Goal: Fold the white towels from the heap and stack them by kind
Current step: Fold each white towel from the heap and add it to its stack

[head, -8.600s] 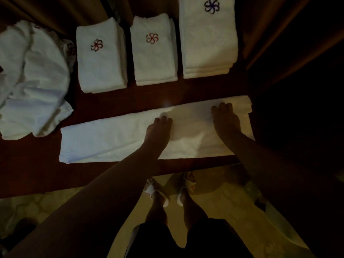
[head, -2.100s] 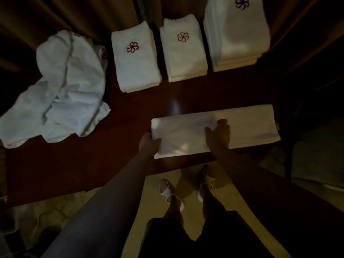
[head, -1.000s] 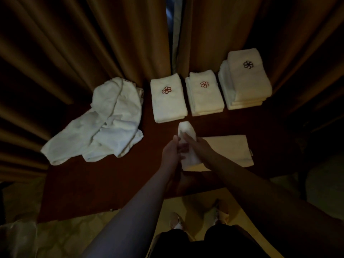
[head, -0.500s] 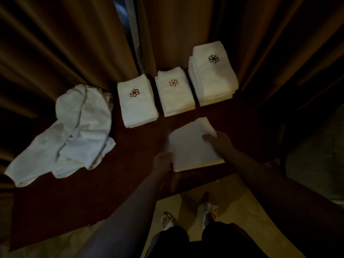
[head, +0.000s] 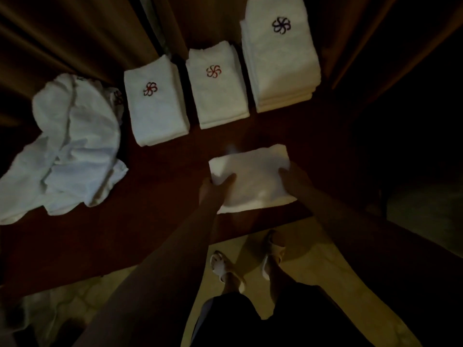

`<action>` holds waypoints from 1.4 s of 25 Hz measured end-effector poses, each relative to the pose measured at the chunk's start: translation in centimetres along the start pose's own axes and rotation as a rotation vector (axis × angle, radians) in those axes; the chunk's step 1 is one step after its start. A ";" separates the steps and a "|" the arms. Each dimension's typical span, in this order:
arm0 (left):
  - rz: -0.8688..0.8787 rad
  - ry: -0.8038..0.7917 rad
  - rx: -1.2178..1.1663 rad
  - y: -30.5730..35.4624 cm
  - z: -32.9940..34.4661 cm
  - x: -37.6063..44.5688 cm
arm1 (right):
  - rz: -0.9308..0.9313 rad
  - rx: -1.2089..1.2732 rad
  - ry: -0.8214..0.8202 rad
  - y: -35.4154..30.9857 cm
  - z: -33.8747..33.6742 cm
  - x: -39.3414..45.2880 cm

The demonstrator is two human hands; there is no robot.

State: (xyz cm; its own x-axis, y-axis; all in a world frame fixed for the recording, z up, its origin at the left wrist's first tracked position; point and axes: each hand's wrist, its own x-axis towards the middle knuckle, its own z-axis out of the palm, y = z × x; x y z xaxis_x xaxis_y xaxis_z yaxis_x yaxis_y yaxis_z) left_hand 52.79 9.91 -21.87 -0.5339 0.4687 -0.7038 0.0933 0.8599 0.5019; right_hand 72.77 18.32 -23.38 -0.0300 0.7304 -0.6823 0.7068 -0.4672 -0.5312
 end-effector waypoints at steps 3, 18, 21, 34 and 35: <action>-0.045 0.035 -0.049 0.4 0.4 0.3 | -0.046 -0.247 0.072 0.6 0.6 0.4; 0.641 -0.066 -0.033 5.7 -8.9 -4.4 | 0.282 0.865 -0.268 -10.7 0.4 -7.8; 0.949 -0.096 0.236 6.8 -12.4 -6.8 | 0.174 1.120 -0.090 -15.0 1.6 -10.4; 0.930 0.128 -0.200 0.9 -23.1 -9.2 | -0.188 0.745 -0.353 -20.7 4.8 -18.0; 0.715 0.103 -0.342 0.4 -24.4 -8.7 | -0.210 0.782 -0.361 -21.2 5.5 -18.8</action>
State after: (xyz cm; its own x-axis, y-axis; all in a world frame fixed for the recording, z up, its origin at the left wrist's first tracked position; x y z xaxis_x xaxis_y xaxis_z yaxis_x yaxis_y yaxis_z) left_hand 36.99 1.23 -3.25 -0.5185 0.8478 -0.1115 0.1880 0.2402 0.9523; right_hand 54.47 11.79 -2.08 -0.4194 0.6992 -0.5790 -0.0196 -0.6446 -0.7642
